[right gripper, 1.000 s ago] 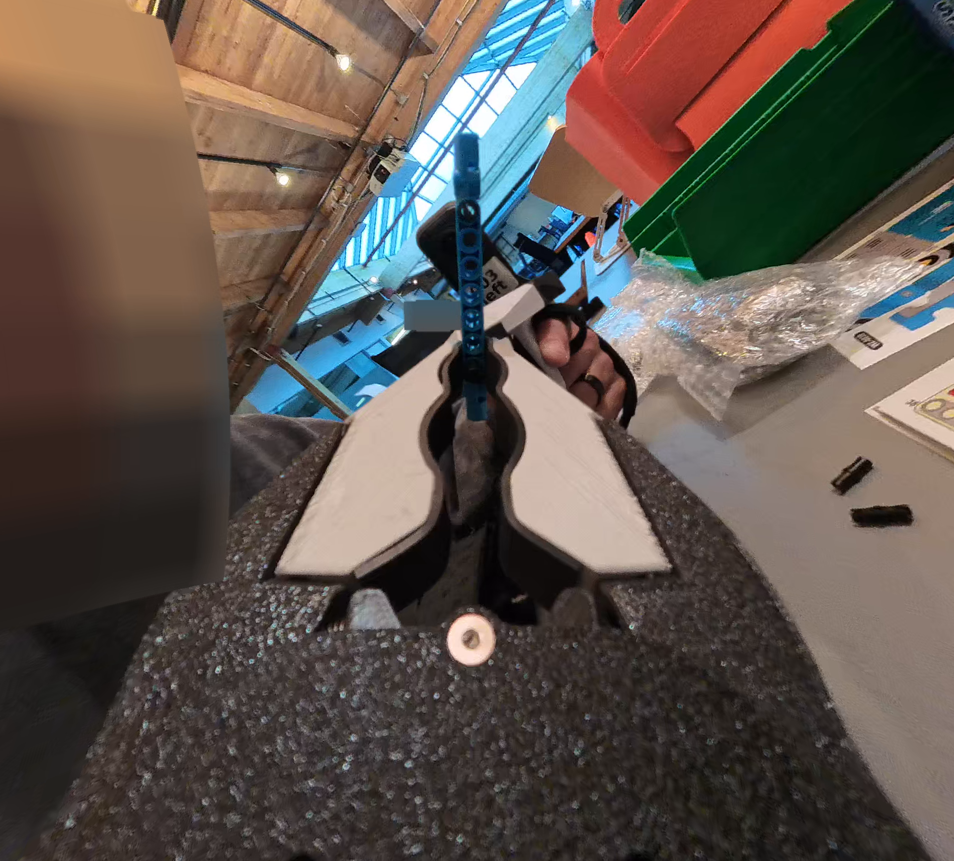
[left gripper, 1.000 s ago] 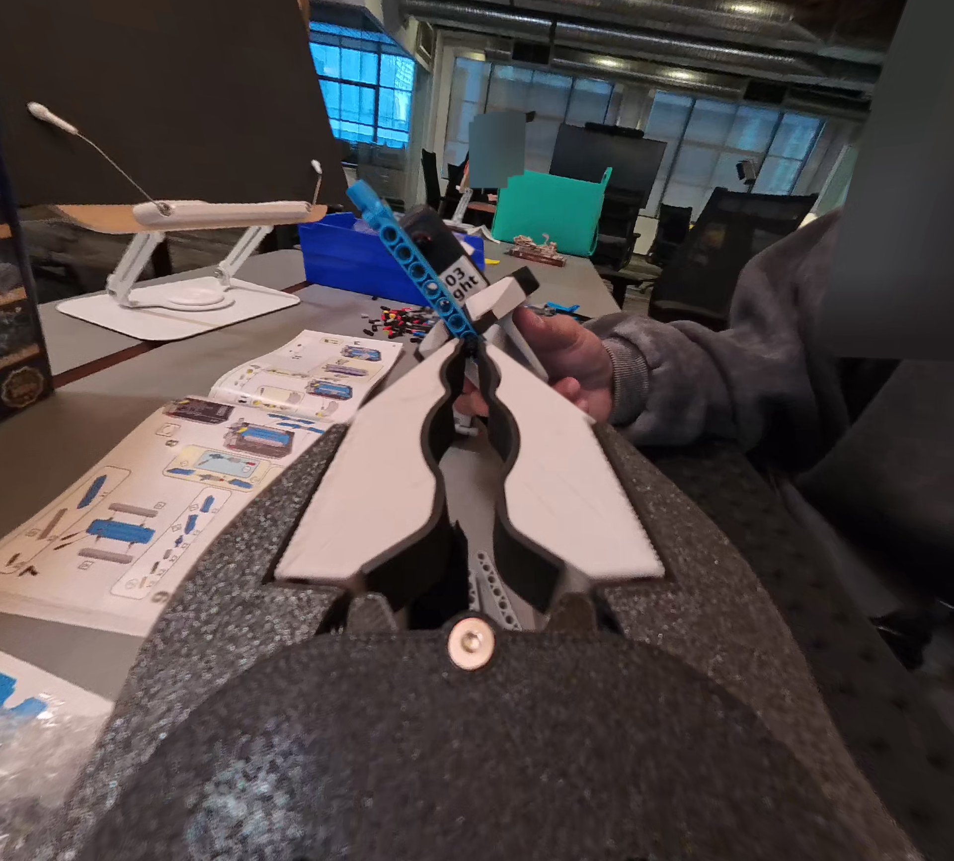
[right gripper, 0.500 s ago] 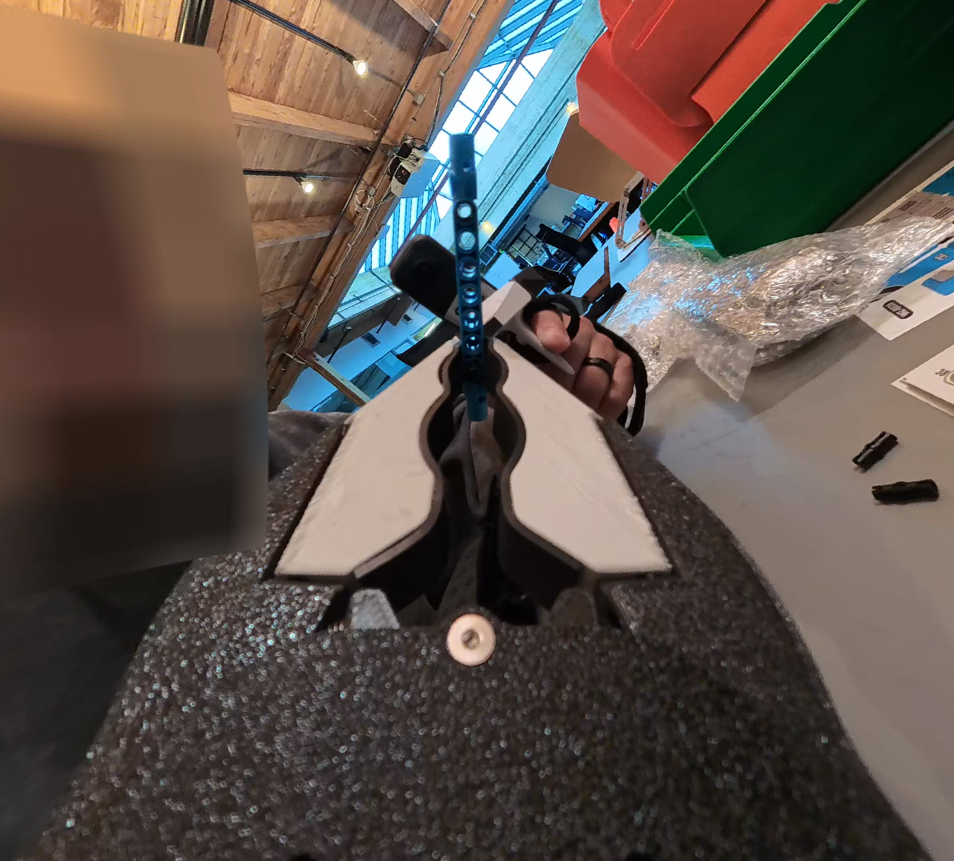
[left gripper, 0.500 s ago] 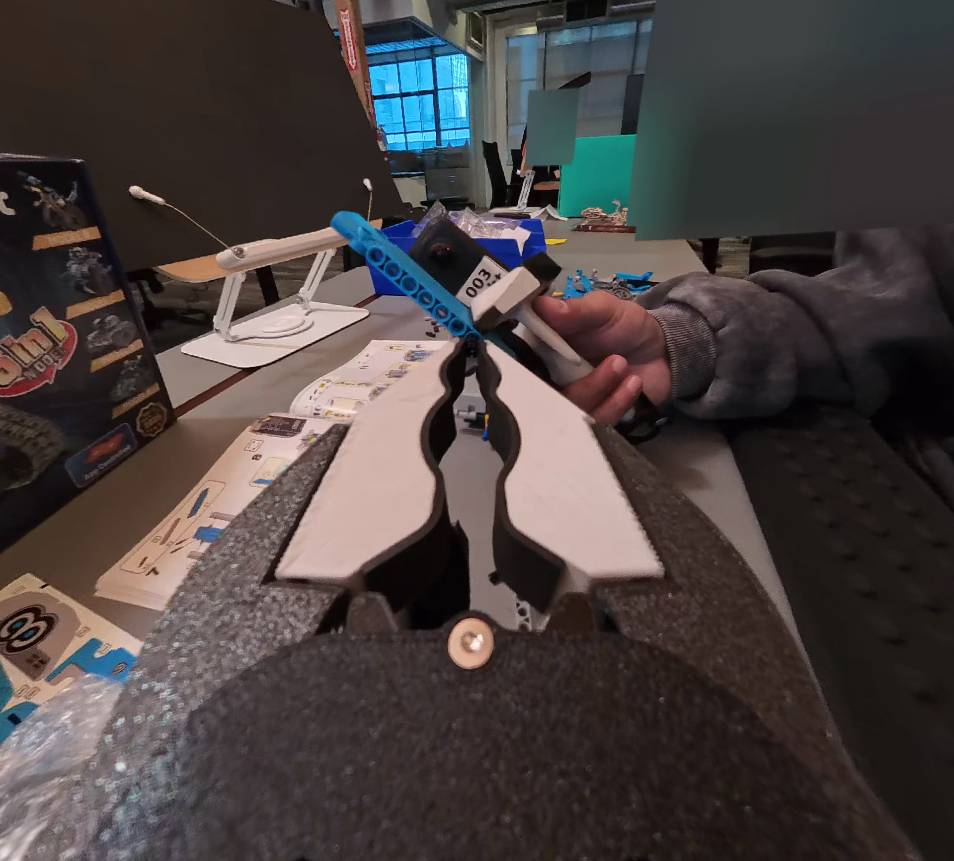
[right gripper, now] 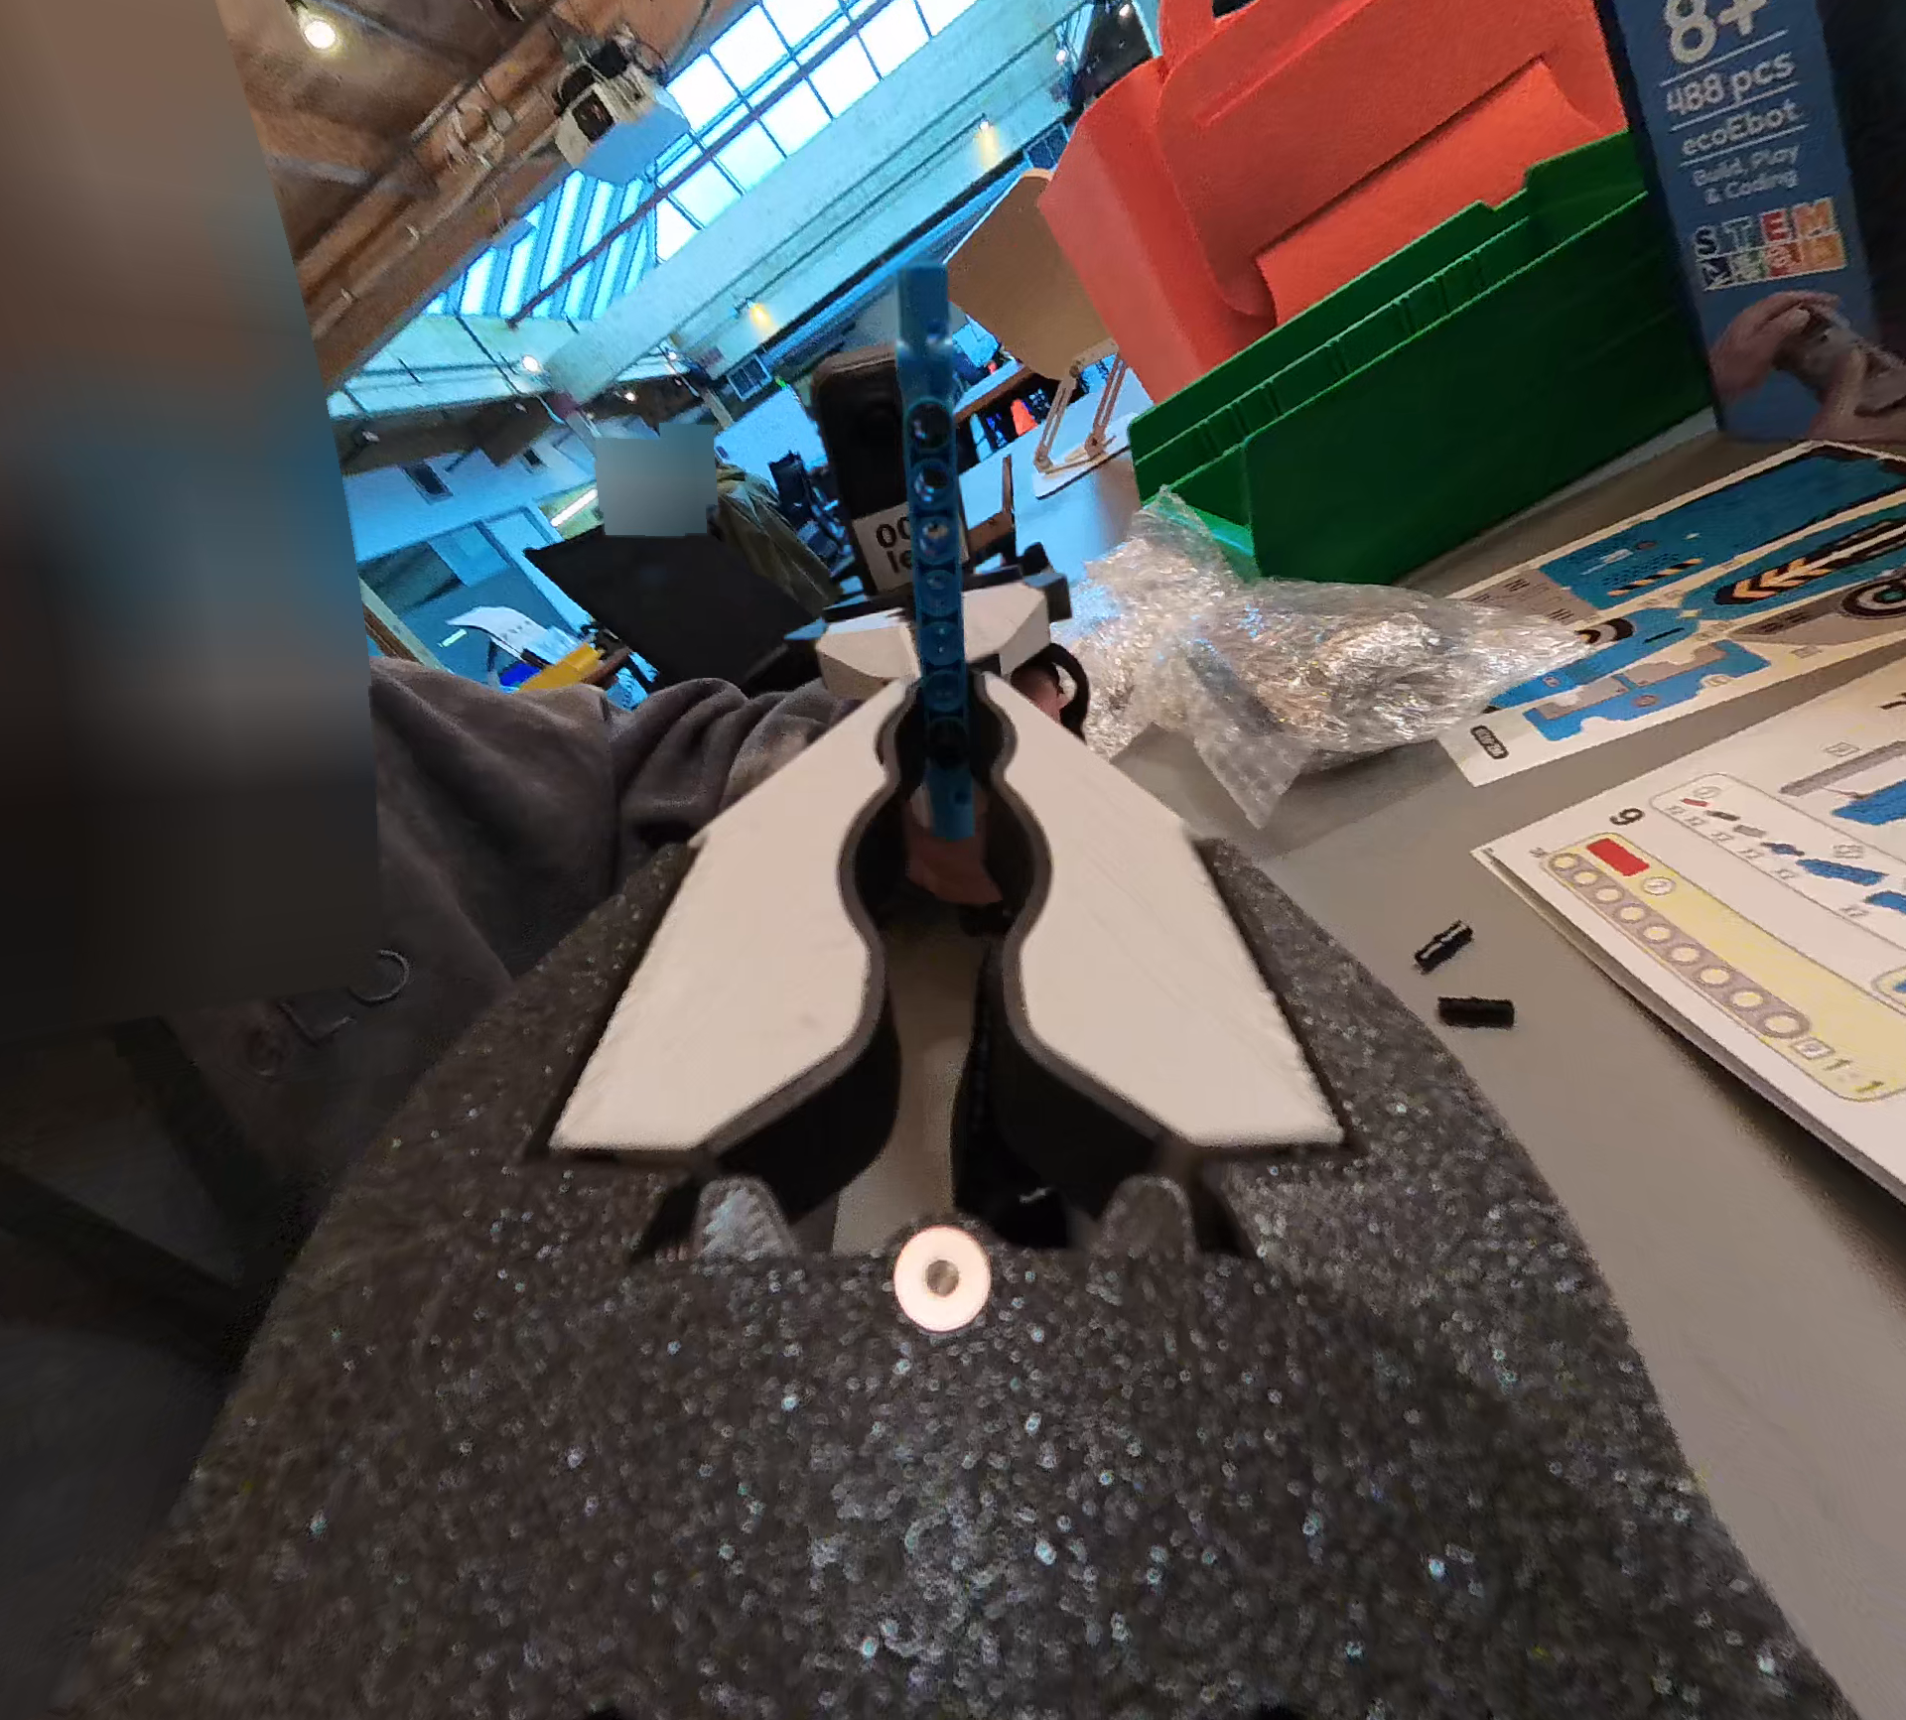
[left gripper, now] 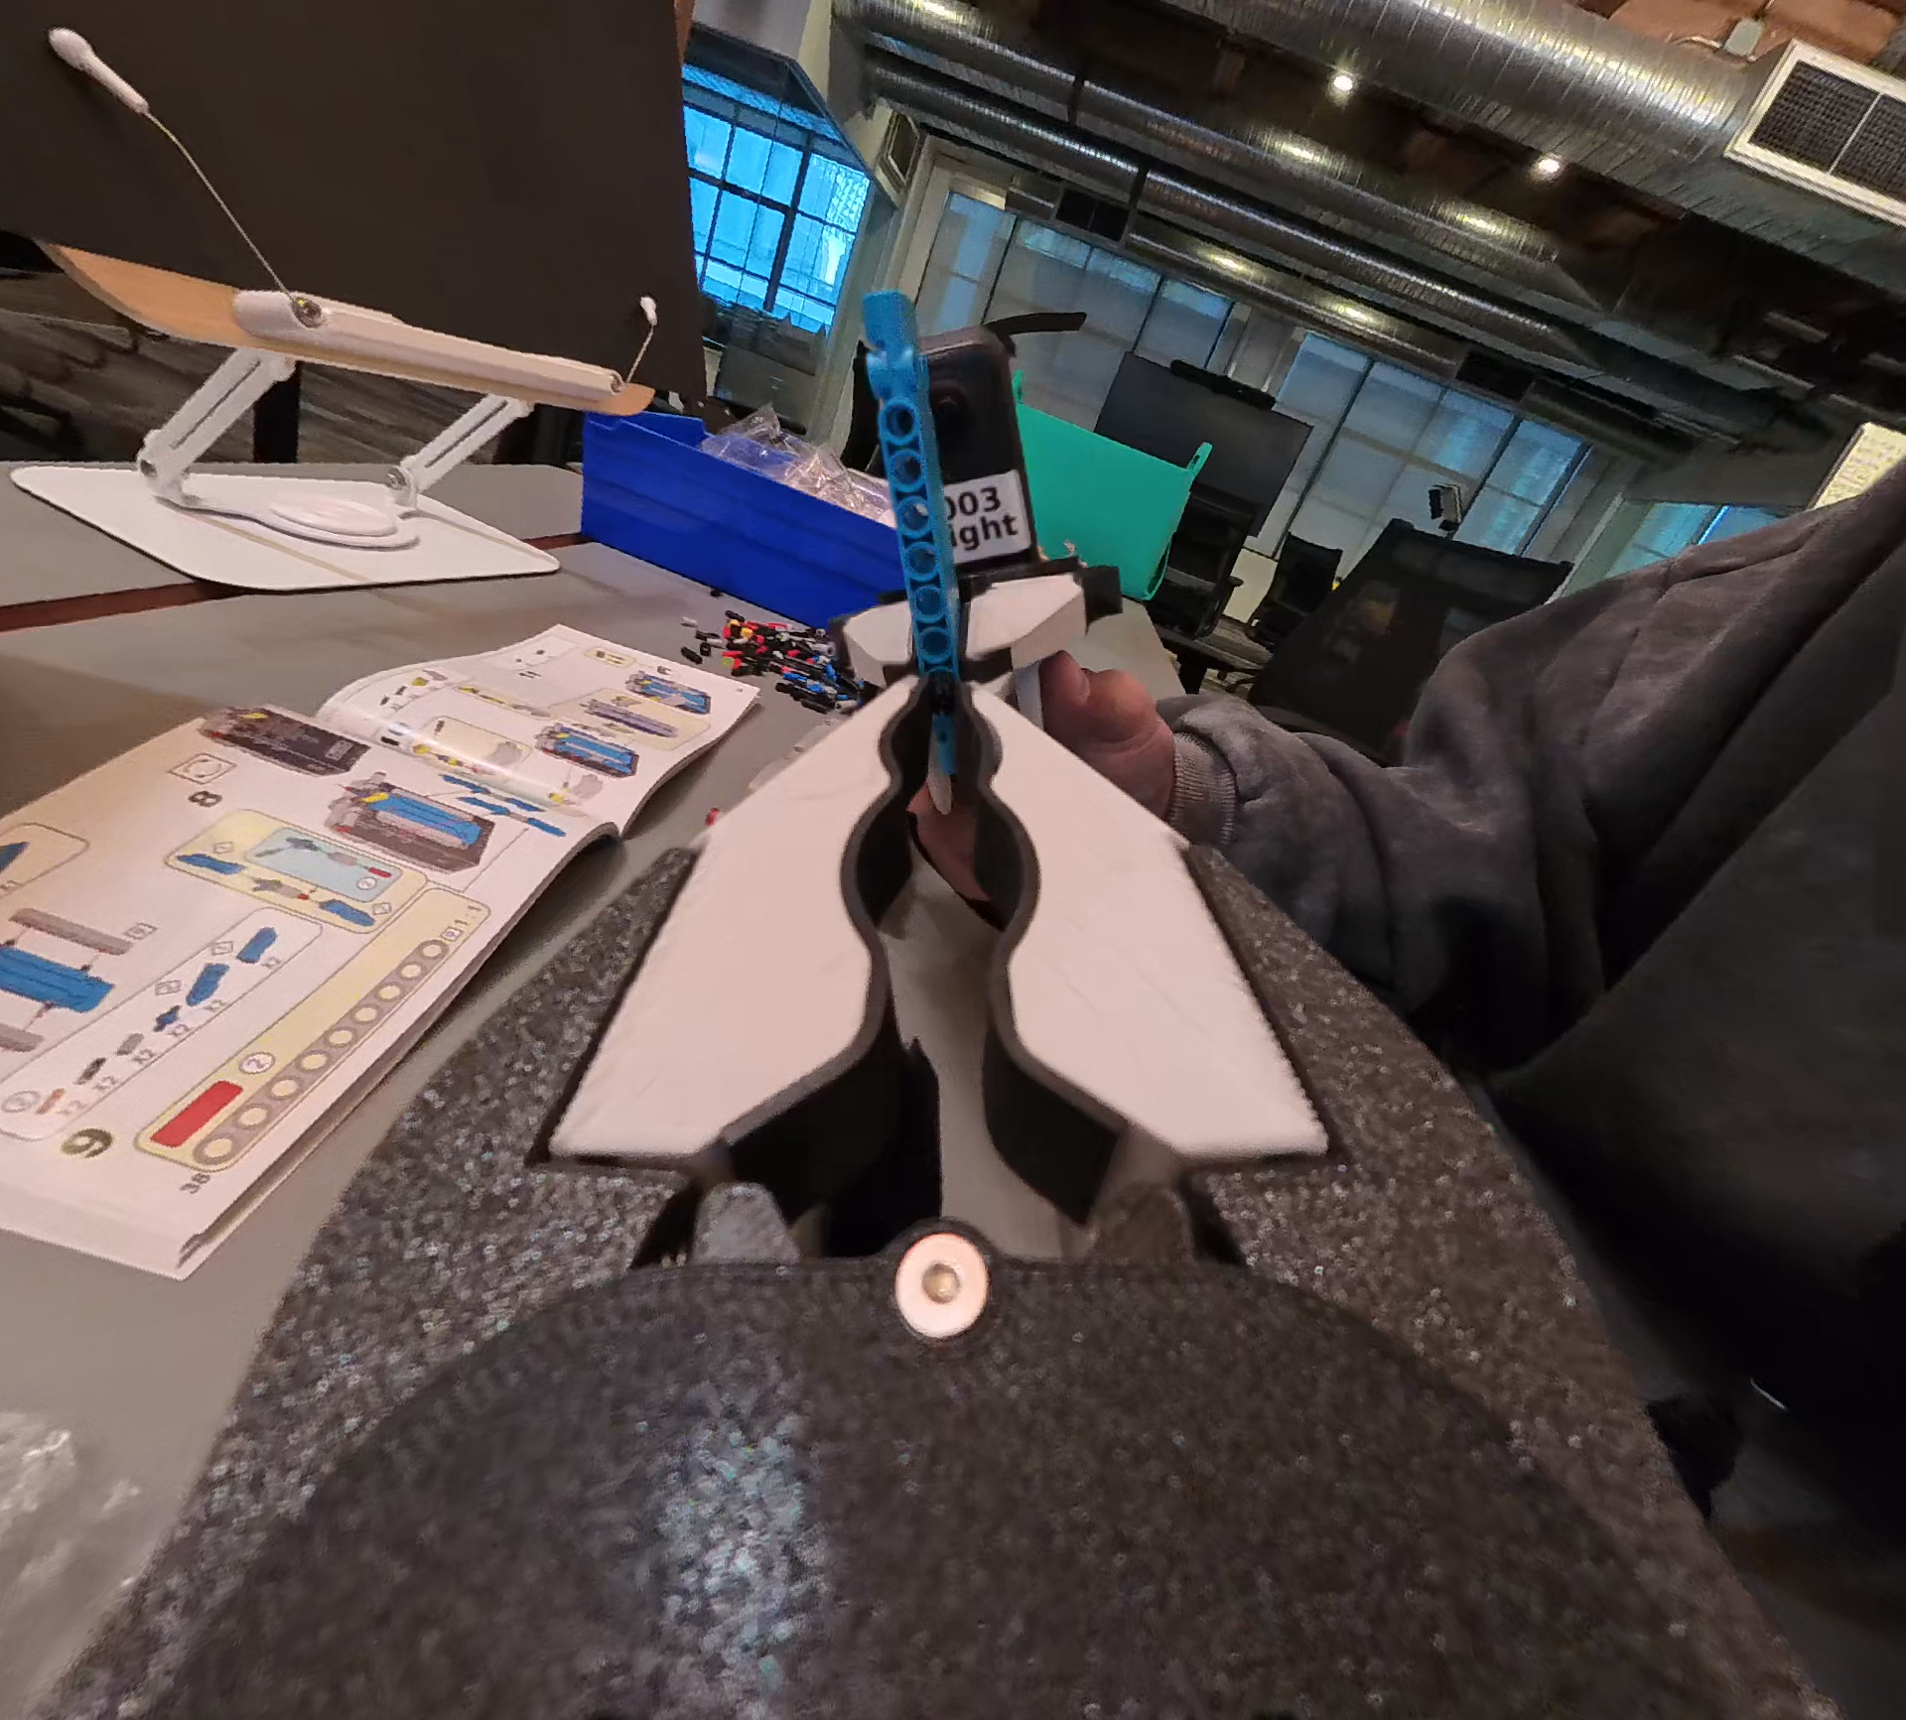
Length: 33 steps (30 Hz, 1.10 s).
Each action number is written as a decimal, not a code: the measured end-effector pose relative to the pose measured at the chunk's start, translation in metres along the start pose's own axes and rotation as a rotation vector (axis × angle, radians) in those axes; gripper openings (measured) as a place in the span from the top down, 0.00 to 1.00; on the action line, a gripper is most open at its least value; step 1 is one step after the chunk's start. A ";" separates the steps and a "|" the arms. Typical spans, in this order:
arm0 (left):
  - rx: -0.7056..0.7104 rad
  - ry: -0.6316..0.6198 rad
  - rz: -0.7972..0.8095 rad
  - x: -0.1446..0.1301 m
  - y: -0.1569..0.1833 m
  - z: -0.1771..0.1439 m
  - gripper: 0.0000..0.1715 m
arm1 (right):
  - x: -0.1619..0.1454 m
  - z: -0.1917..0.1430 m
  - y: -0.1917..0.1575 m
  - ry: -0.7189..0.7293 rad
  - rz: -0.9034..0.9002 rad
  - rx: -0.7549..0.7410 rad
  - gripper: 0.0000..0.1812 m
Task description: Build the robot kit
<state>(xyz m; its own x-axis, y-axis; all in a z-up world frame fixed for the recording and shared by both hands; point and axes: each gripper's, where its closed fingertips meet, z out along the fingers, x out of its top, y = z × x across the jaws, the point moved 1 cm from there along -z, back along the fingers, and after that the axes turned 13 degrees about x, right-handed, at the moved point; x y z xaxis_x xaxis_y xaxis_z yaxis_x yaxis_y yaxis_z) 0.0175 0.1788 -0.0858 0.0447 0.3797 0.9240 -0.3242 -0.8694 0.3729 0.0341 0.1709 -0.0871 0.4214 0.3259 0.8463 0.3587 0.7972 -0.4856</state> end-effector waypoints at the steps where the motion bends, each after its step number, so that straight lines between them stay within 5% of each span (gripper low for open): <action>1: -0.009 -0.006 -0.006 -0.001 0.001 0.001 0.99 | 0.000 0.000 0.000 -0.004 -0.011 -0.005 0.98; 13: 0.010 -0.045 0.174 -0.002 0.001 -0.001 0.98 | -0.001 0.004 0.000 -0.019 0.021 0.017 0.97; 33: 0.051 -0.124 0.257 -0.014 -0.006 0.000 0.98 | -0.010 0.000 0.008 -0.047 0.090 -0.011 0.97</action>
<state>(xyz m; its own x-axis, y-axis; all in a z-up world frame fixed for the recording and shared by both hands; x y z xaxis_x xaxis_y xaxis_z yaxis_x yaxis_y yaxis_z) 0.0190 0.1782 -0.1012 0.0831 0.1061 0.9909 -0.2916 -0.9482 0.1259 0.0330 0.1739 -0.0994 0.4134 0.4198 0.8080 0.3302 0.7579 -0.5627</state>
